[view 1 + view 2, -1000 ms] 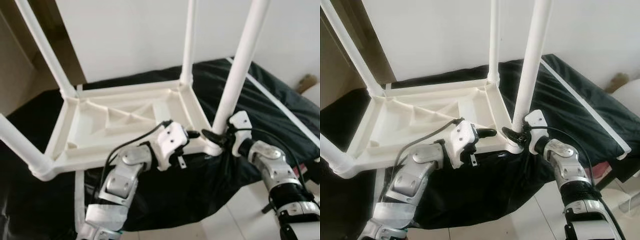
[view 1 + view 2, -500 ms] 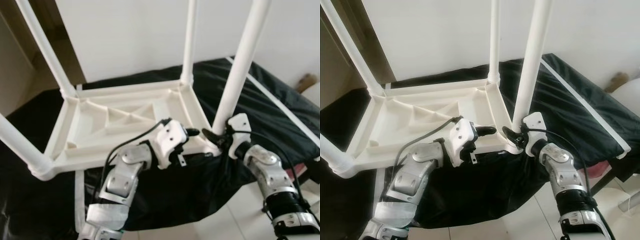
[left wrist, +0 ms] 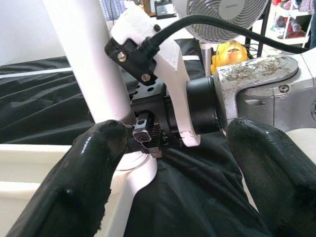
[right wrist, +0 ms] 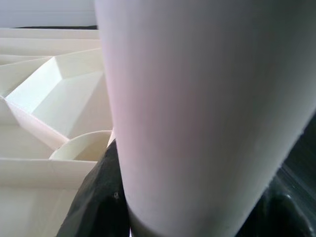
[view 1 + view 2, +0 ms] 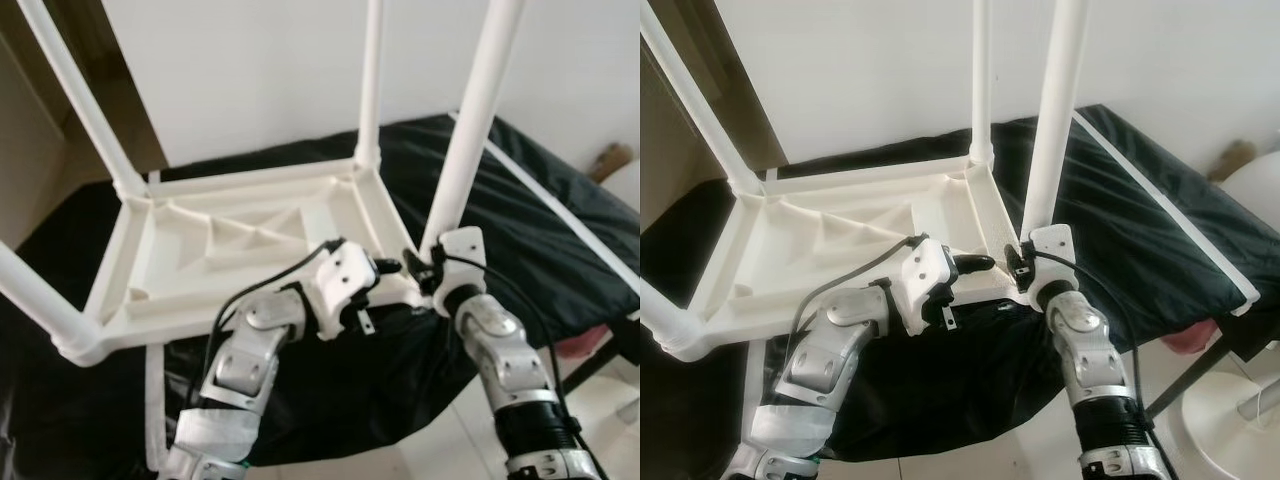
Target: Building children table
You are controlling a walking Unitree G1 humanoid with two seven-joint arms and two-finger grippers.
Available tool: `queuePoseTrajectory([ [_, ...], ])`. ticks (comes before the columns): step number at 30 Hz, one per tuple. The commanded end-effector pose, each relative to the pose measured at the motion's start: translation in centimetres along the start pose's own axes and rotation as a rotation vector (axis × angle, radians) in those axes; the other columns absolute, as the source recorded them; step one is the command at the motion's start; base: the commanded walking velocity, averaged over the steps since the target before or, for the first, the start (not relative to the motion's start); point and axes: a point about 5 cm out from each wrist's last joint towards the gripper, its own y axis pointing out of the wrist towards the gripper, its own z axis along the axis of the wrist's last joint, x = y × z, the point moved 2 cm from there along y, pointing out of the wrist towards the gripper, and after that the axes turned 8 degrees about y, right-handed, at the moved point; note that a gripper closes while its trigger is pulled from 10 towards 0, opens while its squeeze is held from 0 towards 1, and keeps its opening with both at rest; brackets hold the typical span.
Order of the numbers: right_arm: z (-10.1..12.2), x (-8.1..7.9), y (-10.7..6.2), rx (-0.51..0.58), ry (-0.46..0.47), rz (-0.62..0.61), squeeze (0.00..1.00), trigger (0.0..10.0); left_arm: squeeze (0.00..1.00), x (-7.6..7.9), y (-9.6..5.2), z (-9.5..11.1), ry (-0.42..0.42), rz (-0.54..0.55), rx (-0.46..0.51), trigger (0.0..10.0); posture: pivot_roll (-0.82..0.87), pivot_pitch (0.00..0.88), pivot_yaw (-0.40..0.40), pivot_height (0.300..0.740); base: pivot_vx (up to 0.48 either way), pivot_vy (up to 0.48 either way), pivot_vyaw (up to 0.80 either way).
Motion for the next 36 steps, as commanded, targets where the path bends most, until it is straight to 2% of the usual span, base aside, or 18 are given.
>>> queuePoseTrajectory([
  [1, -0.8, 0.0, -0.2, -0.036, 0.02, -0.018, 0.0, 10.0, 0.0, -1.3, -0.2, -0.4, 0.004, 0.178, -0.037, 10.0, -0.08, 0.0, 0.067, 0.74, 0.0, 0.0, 0.0],
  [2, -1.1, -0.2, -0.4, -0.026, 0.075, -0.131, 0.0, 10.0, 0.0, -1.6, -0.4, -0.4, 0.009, 0.206, -0.037, 10.0, -0.07, 0.0, 0.057, 0.74, 0.0, 0.0, 0.0],
  [4, -1.3, -0.5, -0.6, -0.019, 0.116, -0.236, 0.0, 10.0, 0.0, -1.6, -0.5, -0.4, 0.012, 0.217, -0.037, 10.0, -0.07, 0.0, 0.054, 0.74, 0.0, 0.0, 0.0],
  [8, -1.2, -1.2, -0.7, -0.017, 0.132, -0.299, 0.0, 10.0, 0.0, -1.5, -0.4, -0.4, 0.01, 0.213, -0.037, 10.0, -0.07, 0.0, 0.054, 0.74, 0.0, 0.0, 0.0],
  [9, -1.1, -2.7, -0.9, -0.011, 0.119, -0.263, 0.0, 10.0, 0.0, -1.5, -0.3, -0.5, 0.012, 0.21, -0.038, 10.0, -0.07, 0.0, 0.052, 0.74, 0.0, 0.0, 0.0],
  [11, -1.0, -3.3, -1.0, -0.012, 0.116, -0.253, 0.0, 10.0, 0.0, -1.5, -0.3, -0.5, 0.013, 0.209, -0.038, 10.0, -0.07, 0.0, 0.052, 0.74, 0.0, 0.0, 0.0],
  [16, -0.9, -2.5, -1.1, -0.021, 0.084, -0.268, 0.0, 10.0, 0.0, -1.7, -0.3, -0.4, 0.023, 0.212, -0.04, 10.0, -0.07, 0.0, 0.045, 0.74, 0.0, 0.0, 0.0],
  [24, -0.5, -2.8, -1.1, -0.006, 0.07, -0.29, 0.0, 10.0, 0.0, -1.5, -0.4, -0.5, 0.027, 0.219, -0.043, 10.0, -0.06, 0.0, 0.041, 0.74, 0.0, 0.0, 0.0],
  [30, 0.0, -2.0, -1.2, 0.021, 0.056, -0.302, 0.0, 10.0, 0.0, -1.2, -0.4, -0.7, 0.029, 0.216, -0.047, 10.0, -0.06, 0.0, 0.042, 0.74, 0.0, 0.0, 0.0],
  [31, 0.1, -1.9, -1.3, 0.025, 0.059, -0.301, 0.41, 10.0, 0.0, -1.2, -0.4, -0.7, 0.03, 0.216, -0.047, 10.0, -0.06, 0.0, 0.042, 0.74, 0.0, 0.0, 0.0],
  [32, 0.2, -1.8, -1.4, 0.029, 0.061, -0.301, 1.0, 10.0, 0.0, -1.2, -0.4, -0.7, 0.031, 0.217, -0.047, 10.0, -0.06, 0.0, 0.043, 0.74, 0.0, 0.0, 0.0],
  [36, 0.5, -1.7, -2.0, 0.069, 0.074, -0.258, 1.0, 10.0, 0.0, -1.2, -0.4, -0.6, 0.036, 0.216, -0.047, 10.0, -0.07, 0.0, 0.046, 0.74, 0.0, 0.0, 0.0],
])
